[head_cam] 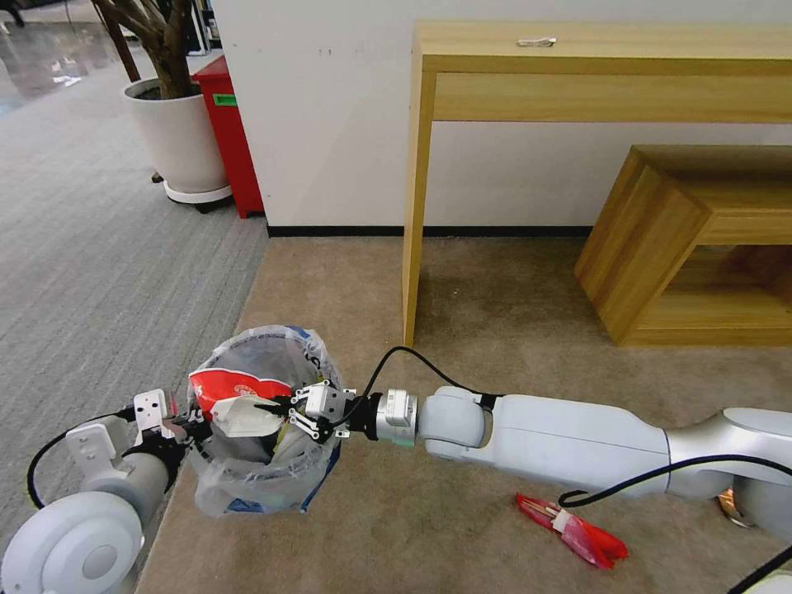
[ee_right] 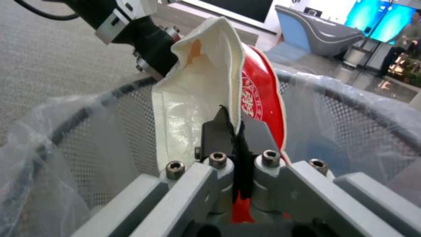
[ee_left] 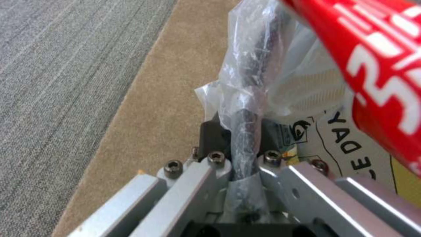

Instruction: Pick up the trash bin and place the garbage on the floor into it.

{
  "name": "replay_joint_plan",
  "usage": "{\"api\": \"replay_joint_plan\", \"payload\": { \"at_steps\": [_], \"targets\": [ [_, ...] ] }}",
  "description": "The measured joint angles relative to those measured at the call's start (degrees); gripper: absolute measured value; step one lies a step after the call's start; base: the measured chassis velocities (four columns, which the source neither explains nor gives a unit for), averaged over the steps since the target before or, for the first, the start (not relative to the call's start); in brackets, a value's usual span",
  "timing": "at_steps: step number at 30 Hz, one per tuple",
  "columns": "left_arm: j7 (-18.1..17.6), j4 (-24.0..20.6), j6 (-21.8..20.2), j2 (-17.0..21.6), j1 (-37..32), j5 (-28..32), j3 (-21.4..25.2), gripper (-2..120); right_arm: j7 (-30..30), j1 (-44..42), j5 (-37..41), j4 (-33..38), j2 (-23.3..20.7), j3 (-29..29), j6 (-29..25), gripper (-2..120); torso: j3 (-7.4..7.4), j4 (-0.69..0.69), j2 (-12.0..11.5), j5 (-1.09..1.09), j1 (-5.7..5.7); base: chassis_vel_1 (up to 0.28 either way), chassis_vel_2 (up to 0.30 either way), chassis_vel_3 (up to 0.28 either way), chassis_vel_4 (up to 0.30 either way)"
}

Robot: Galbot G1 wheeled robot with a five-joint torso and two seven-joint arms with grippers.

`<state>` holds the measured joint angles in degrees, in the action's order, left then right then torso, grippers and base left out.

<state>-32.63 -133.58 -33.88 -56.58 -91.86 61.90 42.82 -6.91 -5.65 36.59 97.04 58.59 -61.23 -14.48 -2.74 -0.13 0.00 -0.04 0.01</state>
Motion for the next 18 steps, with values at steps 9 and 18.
{"api": "replay_joint_plan", "payload": {
  "at_steps": [9, 18],
  "targets": [
    [0.1, 0.0, 0.0, -0.1, -0.1, -0.1, 0.0, 0, -0.5, -0.2, -0.1, 0.7, -1.1, 0.5, -0.1, 31, 0.0, 0.0, 0.0, 0.0, 0.0, 0.0, 0.0, 0.0, 0.0],
    [0.1, 0.3, 0.0, -0.1, 0.0, 0.1, 0.0, 0, -2.4, -0.9, -0.3, 0.9, -2.6, 1.3, -0.7, 65, 0.0, 0.0, 0.0, 0.0, 0.0, 0.0, 0.0, 0.0, 0.0]
  ]
}}
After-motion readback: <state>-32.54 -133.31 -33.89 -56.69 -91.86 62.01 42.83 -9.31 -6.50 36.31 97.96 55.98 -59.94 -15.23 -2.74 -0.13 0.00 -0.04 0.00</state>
